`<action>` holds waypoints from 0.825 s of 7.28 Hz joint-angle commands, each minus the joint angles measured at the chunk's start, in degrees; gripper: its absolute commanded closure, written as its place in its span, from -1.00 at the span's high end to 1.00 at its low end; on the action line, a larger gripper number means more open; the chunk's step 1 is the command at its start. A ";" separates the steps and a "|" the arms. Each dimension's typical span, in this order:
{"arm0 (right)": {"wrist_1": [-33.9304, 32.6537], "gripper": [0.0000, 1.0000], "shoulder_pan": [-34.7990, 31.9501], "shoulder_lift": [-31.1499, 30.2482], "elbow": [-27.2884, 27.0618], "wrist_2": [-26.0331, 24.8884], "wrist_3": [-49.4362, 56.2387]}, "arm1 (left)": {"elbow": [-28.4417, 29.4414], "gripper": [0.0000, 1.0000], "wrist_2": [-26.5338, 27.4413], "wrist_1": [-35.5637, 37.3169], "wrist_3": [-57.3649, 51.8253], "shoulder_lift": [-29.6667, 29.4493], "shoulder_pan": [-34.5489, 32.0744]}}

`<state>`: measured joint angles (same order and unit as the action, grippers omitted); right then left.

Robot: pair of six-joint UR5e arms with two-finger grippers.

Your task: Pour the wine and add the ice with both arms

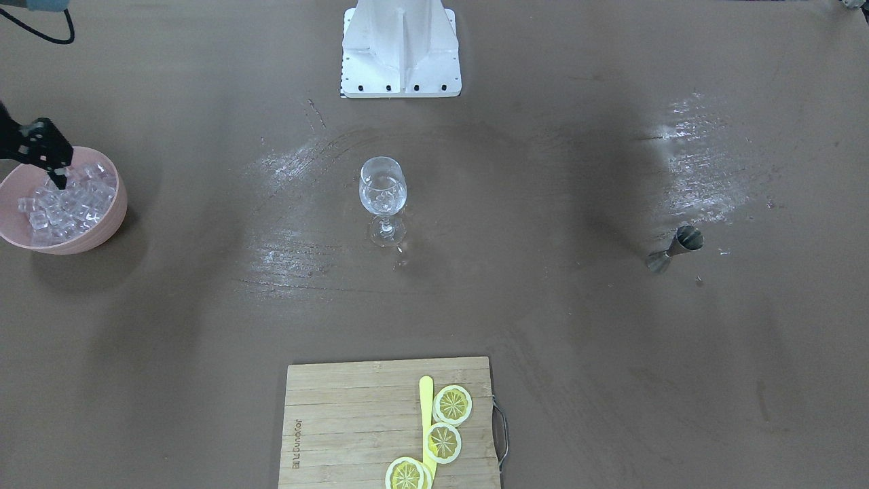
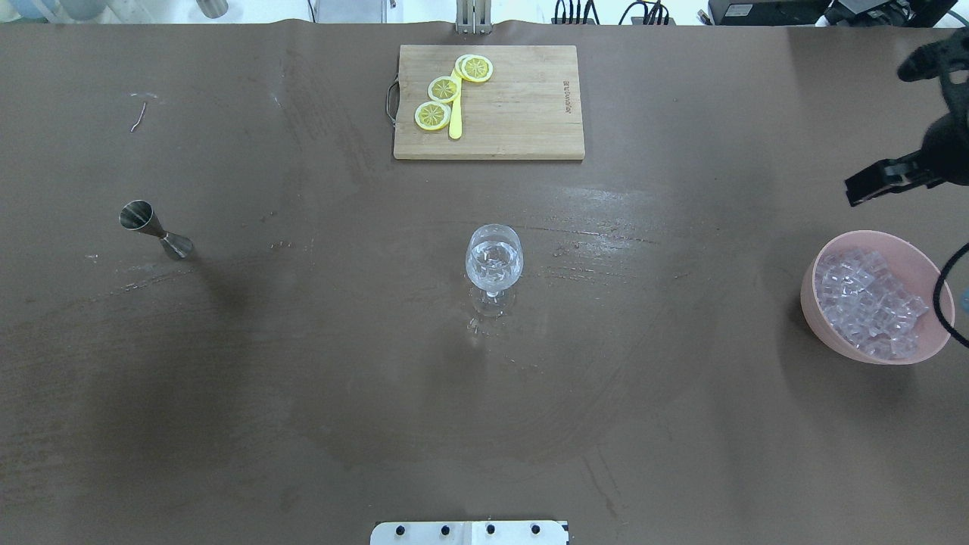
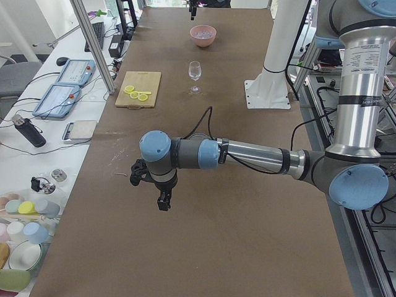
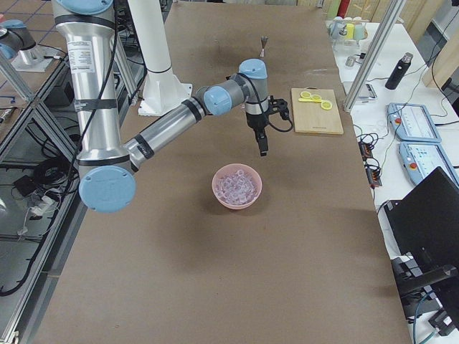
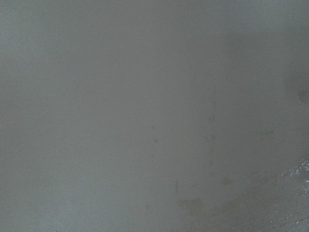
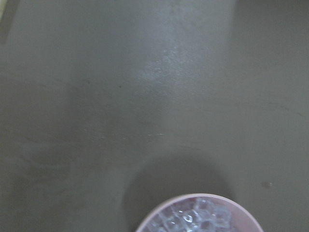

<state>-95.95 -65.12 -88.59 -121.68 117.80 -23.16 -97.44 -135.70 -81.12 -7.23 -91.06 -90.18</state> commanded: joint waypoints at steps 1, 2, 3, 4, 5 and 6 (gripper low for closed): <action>2.26 1.00 -10.24 -7.80 3.26 5.91 16.04 | -0.20 0.96 0.09 0.00 0.02 0.00 0.00; 2.26 1.00 -16.47 -9.39 8.07 10.13 26.05 | -0.29 0.96 0.09 0.08 -0.07 0.00 0.00; 2.26 1.00 -19.92 -10.02 12.65 11.47 32.67 | -0.29 0.96 0.00 0.00 -0.07 0.09 0.00; 2.35 1.00 -21.09 -11.76 16.87 11.40 32.91 | -0.29 0.96 0.00 0.00 0.02 0.09 0.00; 2.35 1.00 -22.23 -12.13 18.74 11.49 32.74 | -0.38 0.96 0.00 0.08 -0.07 0.09 0.00; 2.35 1.00 -22.77 -13.09 18.76 11.49 32.56 | -0.29 0.96 0.00 0.08 -0.07 0.09 0.00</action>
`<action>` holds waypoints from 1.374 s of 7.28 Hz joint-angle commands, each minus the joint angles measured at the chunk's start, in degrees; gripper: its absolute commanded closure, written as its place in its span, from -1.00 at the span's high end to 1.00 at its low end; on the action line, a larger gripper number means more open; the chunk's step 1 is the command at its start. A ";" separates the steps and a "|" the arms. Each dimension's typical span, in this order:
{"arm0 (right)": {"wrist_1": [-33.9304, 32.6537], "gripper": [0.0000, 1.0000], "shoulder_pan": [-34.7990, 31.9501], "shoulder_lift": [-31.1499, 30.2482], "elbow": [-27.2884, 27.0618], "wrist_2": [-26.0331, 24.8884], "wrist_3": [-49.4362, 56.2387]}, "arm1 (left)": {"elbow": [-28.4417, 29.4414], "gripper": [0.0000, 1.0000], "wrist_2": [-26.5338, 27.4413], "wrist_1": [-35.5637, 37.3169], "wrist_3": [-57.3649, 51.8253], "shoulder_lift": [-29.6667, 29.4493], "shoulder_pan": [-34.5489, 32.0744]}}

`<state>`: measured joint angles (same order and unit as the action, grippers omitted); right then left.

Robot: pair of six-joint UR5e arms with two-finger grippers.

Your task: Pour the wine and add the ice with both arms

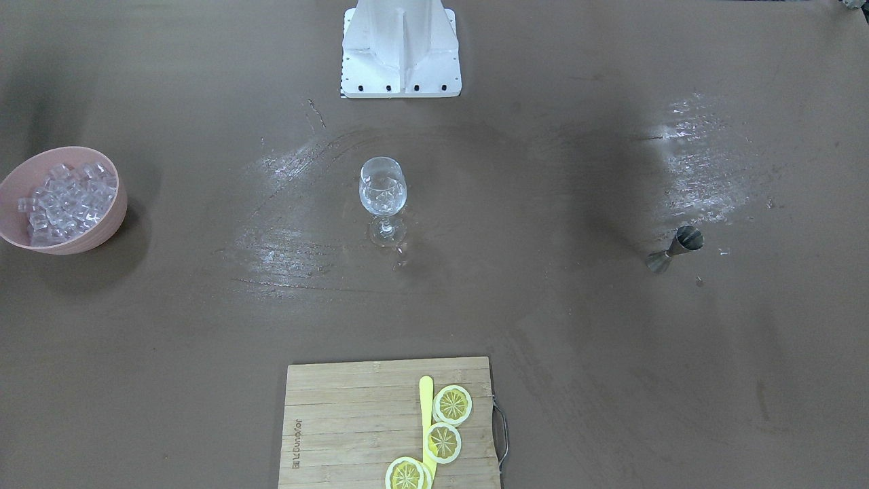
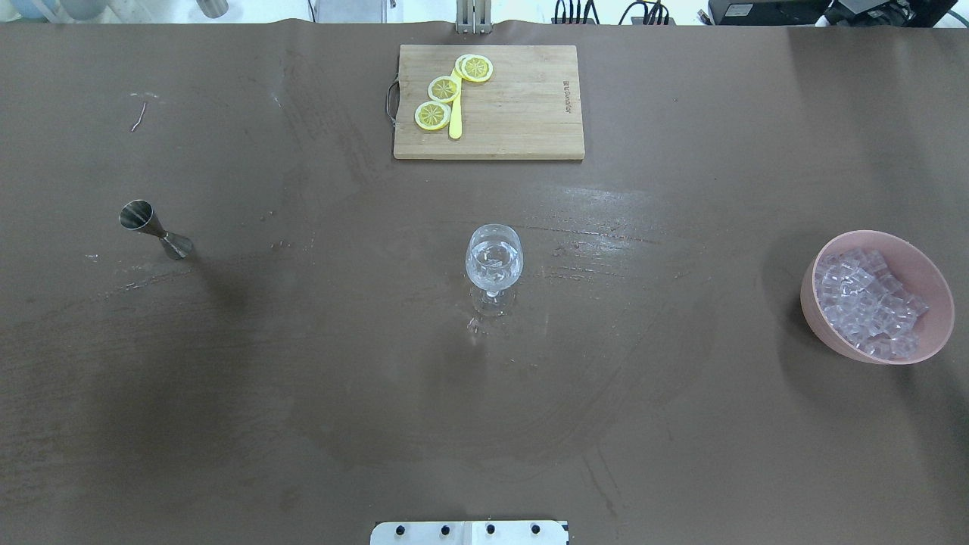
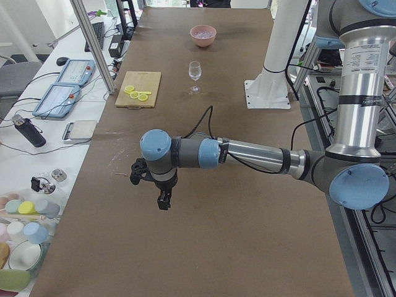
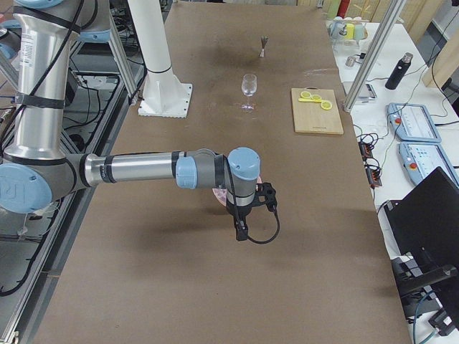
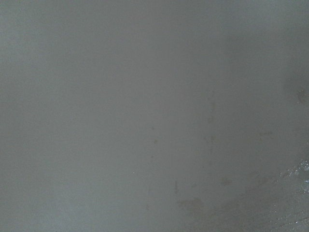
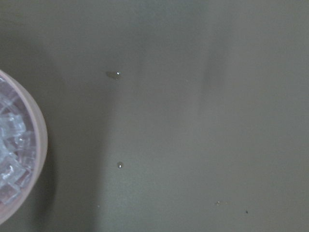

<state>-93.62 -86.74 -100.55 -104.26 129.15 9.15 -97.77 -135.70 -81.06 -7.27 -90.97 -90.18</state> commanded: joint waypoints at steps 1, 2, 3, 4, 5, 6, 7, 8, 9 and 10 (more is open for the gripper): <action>0.02 1.00 -1.15 -1.22 1.86 0.23 0.17 | 0.04 0.96 0.00 0.12 -0.02 0.00 0.00; 0.02 1.00 -1.15 -1.05 1.52 0.23 0.17 | -0.05 0.96 0.00 0.38 -0.02 0.00 0.00; 0.10 1.00 -1.15 -0.53 0.82 0.14 0.17 | 0.12 0.96 0.08 0.38 -0.02 -0.08 0.00; 0.10 1.00 -1.15 -0.35 0.81 0.14 0.17 | 0.21 0.96 0.08 0.38 0.06 -0.08 0.00; 1.93 1.00 -1.15 -0.26 0.20 -0.29 0.78 | 0.21 0.96 0.08 0.38 -0.02 -0.08 0.00; 5.95 1.00 -1.15 -1.30 2.46 0.22 0.17 | 0.21 0.96 0.08 0.29 0.06 -0.08 0.00; 7.21 1.00 -1.32 -1.22 2.91 0.58 0.43 | 0.30 0.96 0.08 0.12 0.07 -0.08 0.00; 7.31 1.00 -2.11 -1.31 1.96 0.58 0.95 | 0.39 0.96 0.08 0.12 0.07 -0.08 0.00; 7.40 1.00 -2.38 -1.31 1.86 0.49 1.05 | 0.39 0.96 0.08 0.03 0.07 -0.08 0.00; 7.31 1.00 -2.55 -1.49 -0.22 0.23 1.05 | 0.48 0.96 0.08 0.03 -0.02 0.00 0.00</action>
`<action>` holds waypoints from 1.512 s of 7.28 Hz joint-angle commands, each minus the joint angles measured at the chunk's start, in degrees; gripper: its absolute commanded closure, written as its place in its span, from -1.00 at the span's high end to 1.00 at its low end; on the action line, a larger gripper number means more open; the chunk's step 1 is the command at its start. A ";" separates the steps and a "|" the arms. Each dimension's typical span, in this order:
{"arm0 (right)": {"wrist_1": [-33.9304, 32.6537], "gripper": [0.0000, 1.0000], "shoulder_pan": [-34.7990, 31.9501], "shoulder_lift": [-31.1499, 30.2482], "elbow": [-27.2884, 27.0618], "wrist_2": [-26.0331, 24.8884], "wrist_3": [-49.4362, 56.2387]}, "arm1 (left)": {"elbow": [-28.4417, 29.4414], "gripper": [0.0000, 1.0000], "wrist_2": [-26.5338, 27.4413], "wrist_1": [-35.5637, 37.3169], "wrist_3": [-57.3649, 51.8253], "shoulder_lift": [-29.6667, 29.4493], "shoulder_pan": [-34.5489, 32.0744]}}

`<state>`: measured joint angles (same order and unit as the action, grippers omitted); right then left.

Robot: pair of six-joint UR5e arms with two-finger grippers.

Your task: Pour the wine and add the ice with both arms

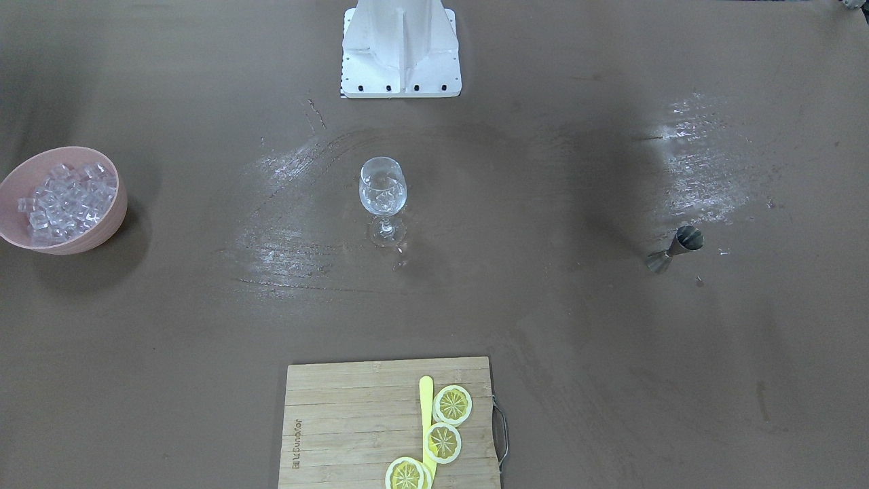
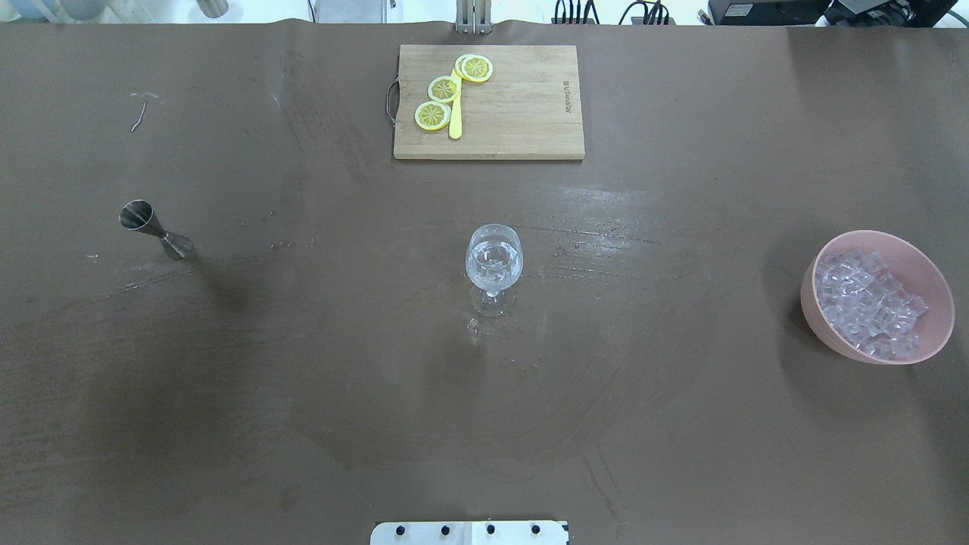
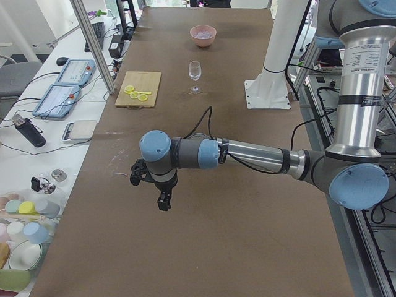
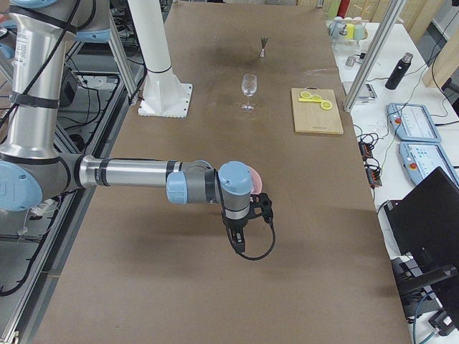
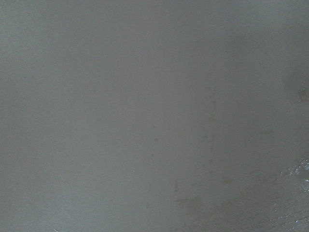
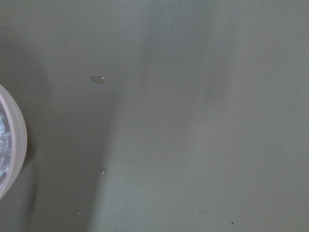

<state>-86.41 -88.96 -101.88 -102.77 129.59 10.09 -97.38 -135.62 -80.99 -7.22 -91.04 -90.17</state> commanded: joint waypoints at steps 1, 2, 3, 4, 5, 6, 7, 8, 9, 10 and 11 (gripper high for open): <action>0.10 1.00 -0.33 -0.51 -1.91 0.13 0.10 | 0.08 0.96 0.00 -0.04 -0.07 -0.01 0.00; 0.10 1.00 -0.33 -0.51 -1.91 0.31 0.10 | 0.08 0.96 0.00 -0.04 -0.07 -0.01 0.00; 0.10 1.00 -0.33 -0.51 -2.00 0.31 0.10 | 0.08 0.96 0.00 -0.04 -0.07 -0.01 0.00; 0.10 1.00 -0.33 -0.68 -2.00 0.48 0.10 | -0.01 0.96 0.00 -0.04 -0.07 -0.01 0.00; 0.10 1.00 -0.33 -0.77 -2.69 0.49 0.10 | 0.08 0.96 0.00 -0.04 -0.07 -0.01 0.00; 0.10 1.00 -0.33 -1.30 -3.66 0.49 0.02 | -0.01 0.96 0.00 -0.04 -0.16 -0.01 0.00; 0.10 1.00 -0.33 -1.74 -4.19 0.49 0.10 | -0.01 0.96 0.00 -0.04 -0.07 -0.01 0.00; 0.10 1.00 -0.33 -1.91 -4.28 0.49 0.10 | 0.08 0.96 0.00 -0.04 -0.16 -0.01 0.00; 0.10 1.00 -0.33 -1.92 -4.28 0.92 0.02 | 0.08 0.96 0.00 -0.04 -0.07 -0.01 0.00; 0.10 1.00 -0.33 -1.92 -4.28 1.45 0.10 | 0.17 0.96 0.00 0.05 -0.07 -0.01 0.00; 0.10 1.00 -0.33 -1.92 -4.37 2.32 0.02 | 0.26 0.96 0.00 0.05 -0.07 -0.01 0.00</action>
